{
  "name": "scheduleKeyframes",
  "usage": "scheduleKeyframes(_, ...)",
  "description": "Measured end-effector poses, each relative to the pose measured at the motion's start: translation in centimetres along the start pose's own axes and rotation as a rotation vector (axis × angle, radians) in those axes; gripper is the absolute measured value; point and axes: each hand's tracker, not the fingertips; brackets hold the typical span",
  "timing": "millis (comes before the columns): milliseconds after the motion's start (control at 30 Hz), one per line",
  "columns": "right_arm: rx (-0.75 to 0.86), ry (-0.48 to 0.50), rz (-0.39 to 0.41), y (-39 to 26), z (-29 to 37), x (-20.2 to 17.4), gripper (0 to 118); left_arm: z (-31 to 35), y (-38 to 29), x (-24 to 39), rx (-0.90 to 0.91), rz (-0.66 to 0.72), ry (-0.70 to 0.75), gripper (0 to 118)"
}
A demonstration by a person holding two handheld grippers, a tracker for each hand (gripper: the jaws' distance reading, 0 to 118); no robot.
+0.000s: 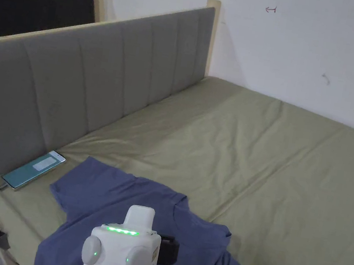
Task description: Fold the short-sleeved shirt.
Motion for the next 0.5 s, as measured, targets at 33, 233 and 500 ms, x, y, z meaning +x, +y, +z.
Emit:
scheduleKeyframes(33,-0.011,-0.007,0.000,-0.2,-0.4,0.2,1,-1.6,-0.1,0.1,-0.031,-0.001,-0.010,108)
scheduleKeyframes(233,-0.084,-0.024,-0.020,-1.2,-1.7,1.4,1,-3.3,-0.1,0.5,-0.105,-0.048,0.002,87)
scheduleKeyframes(500,-0.132,0.009,-0.060,-2.1,-2.0,1.2,1,-2.6,0.3,-1.5,-0.098,0.071,-0.016,4)
